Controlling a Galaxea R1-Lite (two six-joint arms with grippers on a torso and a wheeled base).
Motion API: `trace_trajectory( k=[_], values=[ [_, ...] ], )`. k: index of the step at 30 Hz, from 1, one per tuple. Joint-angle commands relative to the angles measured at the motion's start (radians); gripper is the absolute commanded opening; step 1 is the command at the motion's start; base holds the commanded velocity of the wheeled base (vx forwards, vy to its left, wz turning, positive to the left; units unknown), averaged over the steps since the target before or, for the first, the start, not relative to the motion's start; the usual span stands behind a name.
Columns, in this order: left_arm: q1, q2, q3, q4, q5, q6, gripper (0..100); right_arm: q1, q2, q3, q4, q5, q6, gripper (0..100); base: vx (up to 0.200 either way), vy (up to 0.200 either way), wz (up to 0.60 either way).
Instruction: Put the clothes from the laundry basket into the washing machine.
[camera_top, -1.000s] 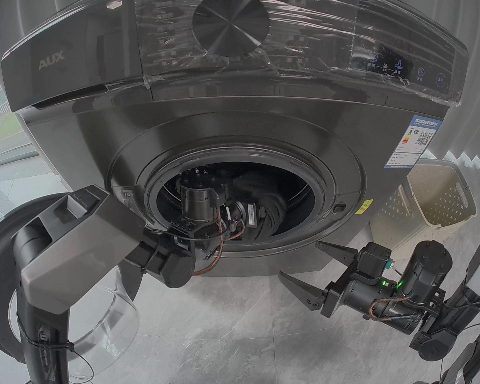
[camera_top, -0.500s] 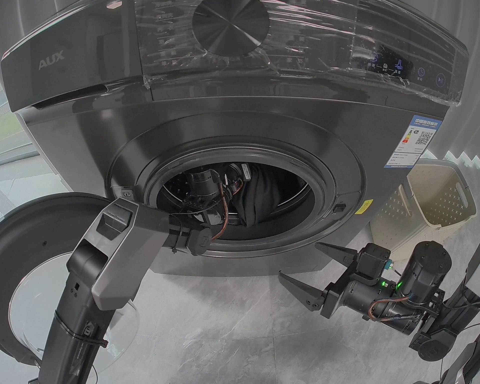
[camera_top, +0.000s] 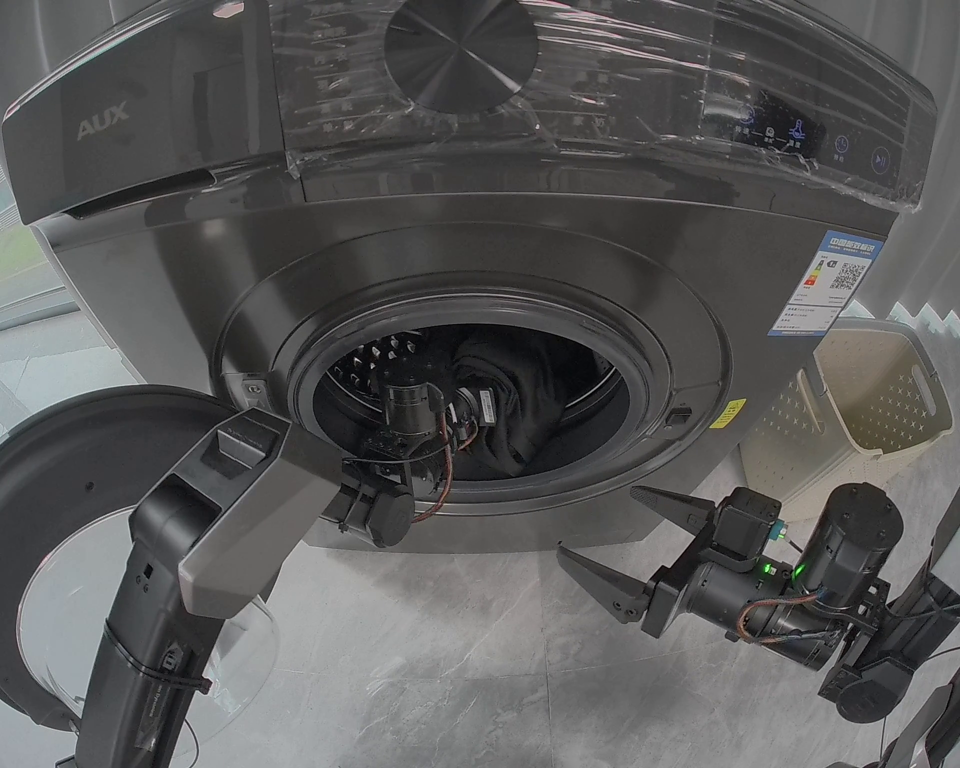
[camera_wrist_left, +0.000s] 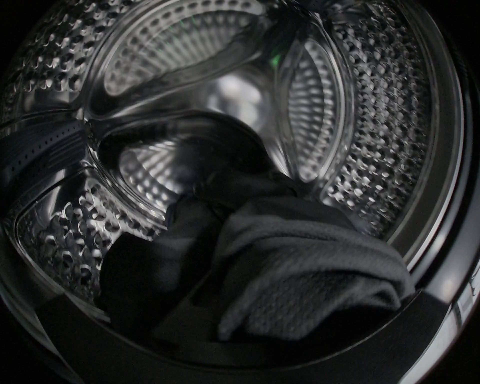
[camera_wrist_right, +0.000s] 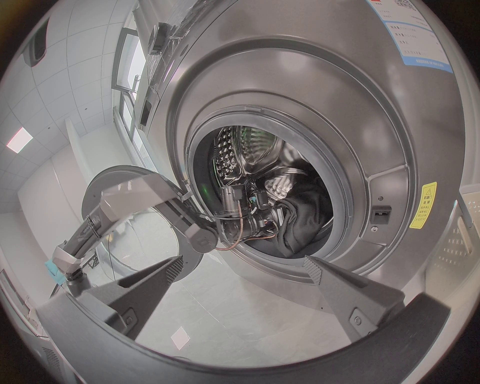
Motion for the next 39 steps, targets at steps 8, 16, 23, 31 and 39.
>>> trace_trajectory(
  k=[8,16,23,31,39],
  values=[
    [-0.056,-0.324,0.397,0.039,-0.065,0.007,100,0.001,0.002,-0.001,-0.001,-0.001,0.000,100,0.000,0.000,0.00],
    [-0.091,-0.386,0.644,0.040,-0.091,0.043,100,0.001,0.001,-0.001,-0.001,-0.001,0.000,100,0.000,0.000,0.00],
    [-0.125,-0.453,0.716,0.033,-0.128,0.043,100,0.001,0.002,-0.003,-0.001,0.001,0.000,100,0.000,0.000,0.00],
    [-0.147,-0.473,0.711,0.008,-0.215,0.042,100,0.001,-0.001,-0.003,-0.001,-0.001,0.000,100,0.000,0.000,0.00],
    [-0.150,-0.364,0.664,-0.099,-0.269,0.036,100,0.001,0.001,-0.005,-0.001,0.001,0.000,100,0.000,0.000,0.00]
  ],
)
